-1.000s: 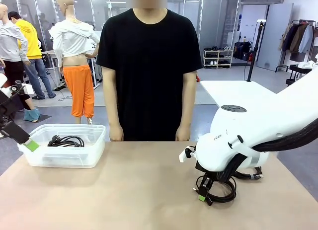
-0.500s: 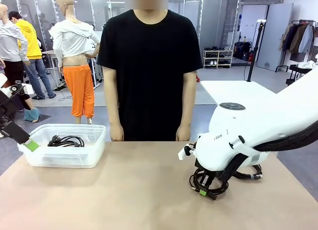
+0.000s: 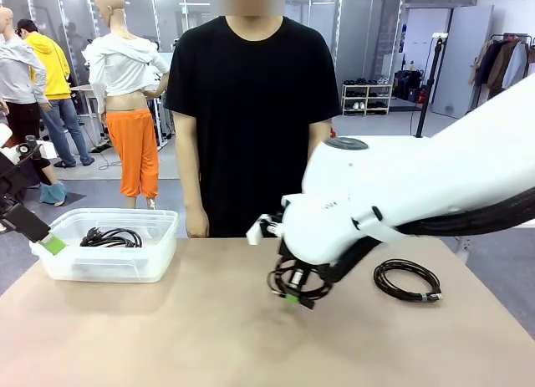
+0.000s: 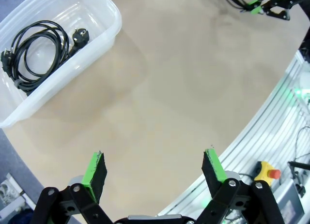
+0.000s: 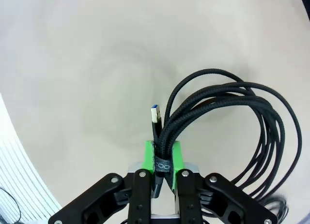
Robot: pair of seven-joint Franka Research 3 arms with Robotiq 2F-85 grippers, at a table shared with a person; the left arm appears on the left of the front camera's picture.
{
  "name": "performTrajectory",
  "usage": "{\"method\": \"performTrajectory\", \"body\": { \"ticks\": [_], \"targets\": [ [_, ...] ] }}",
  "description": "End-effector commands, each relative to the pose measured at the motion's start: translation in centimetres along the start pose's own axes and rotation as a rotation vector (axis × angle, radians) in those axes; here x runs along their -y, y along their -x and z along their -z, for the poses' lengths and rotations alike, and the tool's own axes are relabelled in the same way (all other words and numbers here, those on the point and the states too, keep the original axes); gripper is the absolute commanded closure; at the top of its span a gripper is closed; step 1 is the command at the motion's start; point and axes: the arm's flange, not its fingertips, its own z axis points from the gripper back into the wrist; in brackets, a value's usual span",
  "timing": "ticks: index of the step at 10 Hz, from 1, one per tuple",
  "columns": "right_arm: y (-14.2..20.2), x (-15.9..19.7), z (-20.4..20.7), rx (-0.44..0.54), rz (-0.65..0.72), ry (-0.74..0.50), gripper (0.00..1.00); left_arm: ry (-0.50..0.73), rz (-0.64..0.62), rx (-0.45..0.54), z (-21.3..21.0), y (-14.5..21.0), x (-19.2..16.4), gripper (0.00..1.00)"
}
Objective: Organize and store the cables.
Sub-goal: Place the USB Extension Cable into the Organizing box.
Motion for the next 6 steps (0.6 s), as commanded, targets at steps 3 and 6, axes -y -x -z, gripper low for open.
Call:
{"method": "performTrajectory", "body": {
  "ticks": [3,6],
  "targets": [
    [-6.9,0.2,3.9,0.009,-0.108,-0.116,1.0,-0.014,0.008,0.002,-0.1,-0.3,-0.3,0.0],
    [-7.8,-1.0,7.1,-0.017,-0.12,-0.117,1.0,-0.014,0.008,0.002,-0.1,-0.3,-0.3,0.0]
  ]
}}
